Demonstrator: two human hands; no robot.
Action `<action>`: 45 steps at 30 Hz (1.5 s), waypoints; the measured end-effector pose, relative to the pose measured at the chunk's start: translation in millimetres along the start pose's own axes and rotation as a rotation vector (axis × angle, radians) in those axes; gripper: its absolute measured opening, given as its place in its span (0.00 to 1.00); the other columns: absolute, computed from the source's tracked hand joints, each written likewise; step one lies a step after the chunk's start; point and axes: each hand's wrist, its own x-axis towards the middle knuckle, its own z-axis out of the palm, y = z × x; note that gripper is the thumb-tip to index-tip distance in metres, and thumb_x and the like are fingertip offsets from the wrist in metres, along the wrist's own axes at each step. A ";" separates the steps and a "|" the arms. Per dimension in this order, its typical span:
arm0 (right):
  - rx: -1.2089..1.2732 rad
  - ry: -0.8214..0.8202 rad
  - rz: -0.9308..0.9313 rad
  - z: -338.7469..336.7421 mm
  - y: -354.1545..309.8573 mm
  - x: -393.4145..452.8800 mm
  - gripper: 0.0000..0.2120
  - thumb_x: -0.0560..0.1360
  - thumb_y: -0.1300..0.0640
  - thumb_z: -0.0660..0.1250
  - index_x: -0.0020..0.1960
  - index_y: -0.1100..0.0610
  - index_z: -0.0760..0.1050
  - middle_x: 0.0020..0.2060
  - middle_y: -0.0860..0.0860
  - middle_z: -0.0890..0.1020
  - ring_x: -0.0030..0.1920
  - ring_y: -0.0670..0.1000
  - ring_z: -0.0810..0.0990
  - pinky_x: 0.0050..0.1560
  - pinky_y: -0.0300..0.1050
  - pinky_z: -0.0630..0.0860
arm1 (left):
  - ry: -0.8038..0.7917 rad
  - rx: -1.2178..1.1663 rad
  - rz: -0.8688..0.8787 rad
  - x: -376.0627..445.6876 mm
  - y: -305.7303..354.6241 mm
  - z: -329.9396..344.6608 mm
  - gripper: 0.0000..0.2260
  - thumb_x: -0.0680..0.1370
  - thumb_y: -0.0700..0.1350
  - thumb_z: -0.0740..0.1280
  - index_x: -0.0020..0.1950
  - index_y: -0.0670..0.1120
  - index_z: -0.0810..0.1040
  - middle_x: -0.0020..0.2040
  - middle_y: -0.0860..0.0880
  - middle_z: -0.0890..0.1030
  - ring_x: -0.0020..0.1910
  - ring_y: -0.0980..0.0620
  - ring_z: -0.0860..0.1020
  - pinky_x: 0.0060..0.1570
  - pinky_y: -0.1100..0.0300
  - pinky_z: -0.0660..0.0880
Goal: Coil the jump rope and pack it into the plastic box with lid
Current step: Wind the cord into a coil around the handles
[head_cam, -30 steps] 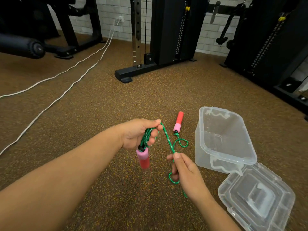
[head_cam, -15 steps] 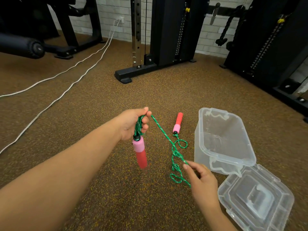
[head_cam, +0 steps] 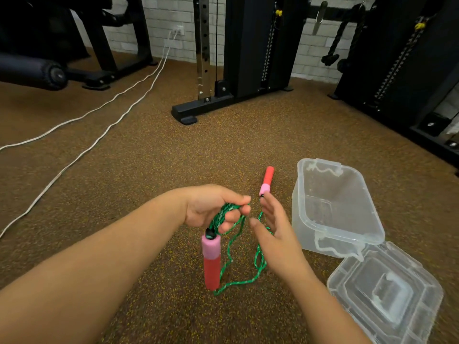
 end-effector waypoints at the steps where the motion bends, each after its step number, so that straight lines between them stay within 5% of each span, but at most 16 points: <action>1: 0.027 -0.025 -0.004 2.3 -3.9 2.6 0.24 0.78 0.56 0.63 0.70 0.41 0.62 0.66 0.40 0.71 0.67 0.38 0.68 0.67 0.40 0.64 | -0.027 -0.001 -0.001 -0.8 0.1 1.1 0.13 0.80 0.49 0.56 0.39 0.46 0.72 0.21 0.53 0.69 0.21 0.55 0.69 0.26 0.64 0.65; 4: 0.067 -0.071 0.033 4.0 -8.6 0.7 0.12 0.80 0.57 0.59 0.62 0.48 0.72 0.45 0.43 0.81 0.47 0.43 0.78 0.52 0.39 0.72 | -0.036 -0.073 0.014 -3.0 0.4 -0.5 0.13 0.80 0.48 0.56 0.39 0.46 0.72 0.21 0.53 0.69 0.20 0.55 0.69 0.25 0.65 0.65; 6: 0.094 0.002 0.112 4.7 -2.6 -6.4 0.08 0.80 0.56 0.58 0.56 0.49 0.73 0.31 0.47 0.77 0.34 0.48 0.77 0.44 0.49 0.75 | 0.027 -0.172 0.031 -3.2 1.0 -3.1 0.12 0.80 0.48 0.57 0.40 0.45 0.74 0.21 0.53 0.70 0.20 0.56 0.69 0.23 0.66 0.66; 8: 0.069 0.097 0.176 7.0 4.7 -13.3 0.06 0.80 0.54 0.58 0.52 0.52 0.74 0.28 0.49 0.73 0.26 0.46 0.73 0.38 0.52 0.79 | 0.117 -0.316 0.072 -1.3 2.4 -5.5 0.12 0.80 0.48 0.58 0.44 0.45 0.77 0.23 0.53 0.72 0.21 0.57 0.69 0.24 0.67 0.66; 10: -0.124 0.080 0.168 10.3 7.8 -20.6 0.09 0.80 0.52 0.57 0.47 0.50 0.75 0.27 0.48 0.72 0.23 0.42 0.69 0.29 0.44 0.76 | 0.186 -0.470 0.132 0.2 5.0 -6.3 0.14 0.81 0.49 0.57 0.51 0.43 0.79 0.28 0.52 0.78 0.23 0.57 0.74 0.25 0.67 0.69; 13: -0.433 -0.090 0.012 17.2 7.2 -32.5 0.12 0.80 0.48 0.55 0.46 0.49 0.75 0.24 0.46 0.70 0.24 0.41 0.67 0.30 0.41 0.66 | 0.206 -0.649 0.200 6.1 8.2 -6.3 0.27 0.80 0.57 0.51 0.63 0.35 0.72 0.48 0.41 0.84 0.39 0.49 0.83 0.38 0.60 0.77; 17: -0.487 -0.144 -0.207 19.0 -13.3 -34.5 0.13 0.80 0.46 0.55 0.47 0.50 0.75 0.27 0.40 0.73 0.30 0.38 0.70 0.34 0.37 0.65 | 0.242 -0.470 0.182 18.7 8.4 2.3 0.41 0.77 0.67 0.42 0.73 0.33 0.58 0.64 0.34 0.75 0.62 0.40 0.75 0.55 0.54 0.71; 21: -0.200 -0.030 -0.201 1.4 -32.0 -21.3 0.14 0.76 0.43 0.56 0.43 0.48 0.76 0.35 0.44 0.80 0.36 0.43 0.78 0.43 0.46 0.74 | 0.081 0.023 0.023 14.6 2.2 17.2 0.48 0.71 0.72 0.33 0.60 0.34 0.71 0.44 0.38 0.81 0.52 0.45 0.79 0.58 0.52 0.70; 23: -0.084 -0.029 -0.136 -9.1 -34.5 -15.5 0.14 0.77 0.43 0.57 0.41 0.49 0.75 0.33 0.50 0.81 0.36 0.48 0.81 0.42 0.50 0.77 | 0.035 0.170 -0.022 10.7 1.7 24.3 0.50 0.71 0.71 0.33 0.50 0.29 0.75 0.40 0.31 0.79 0.52 0.45 0.79 0.64 0.46 0.66; 26: -0.094 0.047 -0.089 -22.3 -33.2 -11.0 0.14 0.80 0.50 0.58 0.39 0.53 0.73 0.30 0.49 0.77 0.30 0.41 0.75 0.36 0.40 0.72 | -0.124 0.187 -0.036 9.0 4.4 26.9 0.45 0.73 0.71 0.35 0.34 0.40 0.82 0.32 0.38 0.81 0.35 0.47 0.82 0.44 0.54 0.76; 29: -0.113 0.100 -0.035 -30.5 -24.3 -7.9 0.15 0.79 0.48 0.57 0.38 0.52 0.72 0.30 0.45 0.73 0.30 0.41 0.70 0.35 0.41 0.69 | -0.327 0.292 -0.084 13.4 -0.8 19.1 0.37 0.74 0.69 0.44 0.53 0.40 0.77 0.37 0.46 0.83 0.36 0.50 0.82 0.41 0.59 0.76; 31: -0.108 0.118 0.004 -30.5 -16.9 -6.8 0.16 0.79 0.45 0.56 0.36 0.52 0.70 0.29 0.45 0.70 0.30 0.43 0.67 0.36 0.46 0.67 | -0.379 0.306 -0.064 11.2 -3.3 17.9 0.26 0.79 0.60 0.51 0.56 0.42 0.76 0.34 0.49 0.83 0.33 0.54 0.82 0.38 0.62 0.76; 36: -0.098 0.071 0.049 -14.3 10.1 -12.5 0.24 0.77 0.36 0.53 0.42 0.56 0.73 0.32 0.49 0.75 0.34 0.49 0.72 0.41 0.54 0.71 | -0.260 0.081 0.078 8.9 -5.3 16.0 0.15 0.81 0.48 0.55 0.53 0.42 0.78 0.28 0.52 0.79 0.26 0.57 0.78 0.30 0.67 0.75; 40: -0.214 0.067 0.045 -4.3 21.4 -24.3 0.15 0.80 0.47 0.55 0.38 0.51 0.71 0.26 0.43 0.73 0.29 0.41 0.69 0.36 0.47 0.67 | -0.036 -0.262 0.173 15.1 -1.6 10.8 0.15 0.81 0.50 0.55 0.49 0.42 0.77 0.27 0.52 0.77 0.25 0.56 0.76 0.27 0.66 0.73; 42: -0.290 0.040 0.022 -1.0 21.2 -31.7 0.15 0.80 0.48 0.55 0.36 0.48 0.70 0.25 0.45 0.73 0.28 0.41 0.70 0.36 0.47 0.67 | 0.051 -0.372 0.218 17.7 0.9 9.7 0.16 0.81 0.50 0.54 0.50 0.42 0.78 0.32 0.49 0.82 0.28 0.55 0.79 0.30 0.66 0.75; 45: -0.386 -0.043 -0.012 3.9 17.8 -34.5 0.13 0.80 0.48 0.54 0.38 0.47 0.70 0.27 0.37 0.76 0.26 0.41 0.70 0.31 0.43 0.63 | 0.097 -0.393 0.255 23.7 2.3 11.8 0.18 0.82 0.49 0.51 0.58 0.39 0.75 0.53 0.42 0.83 0.44 0.51 0.83 0.45 0.61 0.77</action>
